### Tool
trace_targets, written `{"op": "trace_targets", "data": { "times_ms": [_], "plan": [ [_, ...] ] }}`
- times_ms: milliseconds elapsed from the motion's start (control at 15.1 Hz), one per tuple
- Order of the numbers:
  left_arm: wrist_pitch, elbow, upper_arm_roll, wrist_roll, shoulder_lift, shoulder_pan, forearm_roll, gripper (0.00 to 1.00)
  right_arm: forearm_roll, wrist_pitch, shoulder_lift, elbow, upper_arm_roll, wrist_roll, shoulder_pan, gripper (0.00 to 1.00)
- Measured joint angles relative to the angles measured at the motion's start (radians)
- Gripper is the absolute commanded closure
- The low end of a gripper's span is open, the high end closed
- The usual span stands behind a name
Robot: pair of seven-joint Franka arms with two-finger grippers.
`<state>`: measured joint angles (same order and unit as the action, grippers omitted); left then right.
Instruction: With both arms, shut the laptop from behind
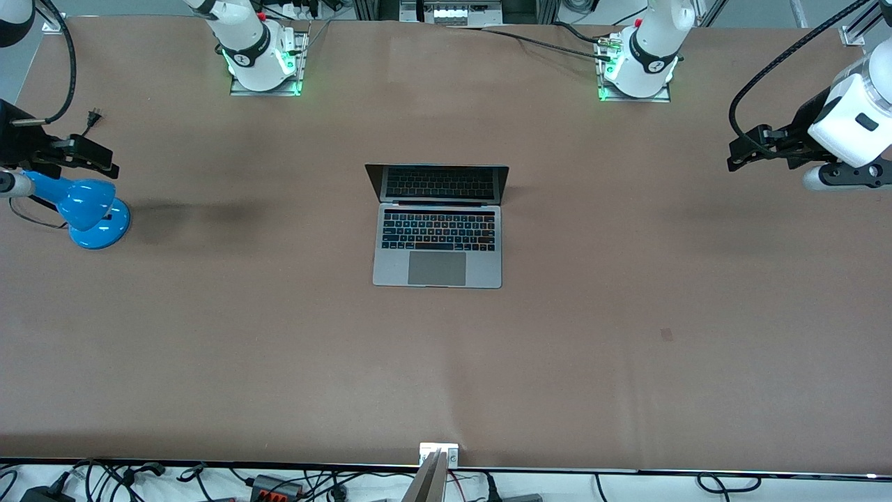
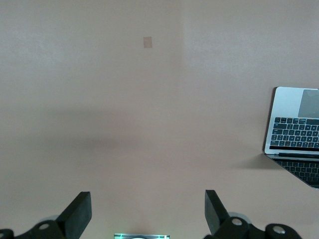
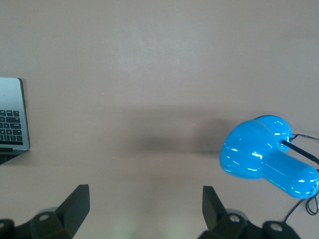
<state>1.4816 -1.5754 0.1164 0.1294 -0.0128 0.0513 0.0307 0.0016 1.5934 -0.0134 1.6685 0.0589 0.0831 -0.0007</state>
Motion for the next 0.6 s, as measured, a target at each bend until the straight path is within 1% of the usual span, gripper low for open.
{"op": "trace_targets", "data": {
  "times_ms": [398, 597],
  "plan": [
    [-0.008, 0.0, 0.0, 0.006, 0.0, 0.0, 0.001, 0.0, 0.0, 0.001, -0.003, -0.002, -0.002, -0.015, 0.006, 0.0],
    [-0.01, 0.0, 0.0, 0.008, 0.0, 0.0, 0.002, 0.0, 0.0, 0.002, -0.004, -0.024, 0.0, -0.015, 0.004, 0.0]
  ]
}}
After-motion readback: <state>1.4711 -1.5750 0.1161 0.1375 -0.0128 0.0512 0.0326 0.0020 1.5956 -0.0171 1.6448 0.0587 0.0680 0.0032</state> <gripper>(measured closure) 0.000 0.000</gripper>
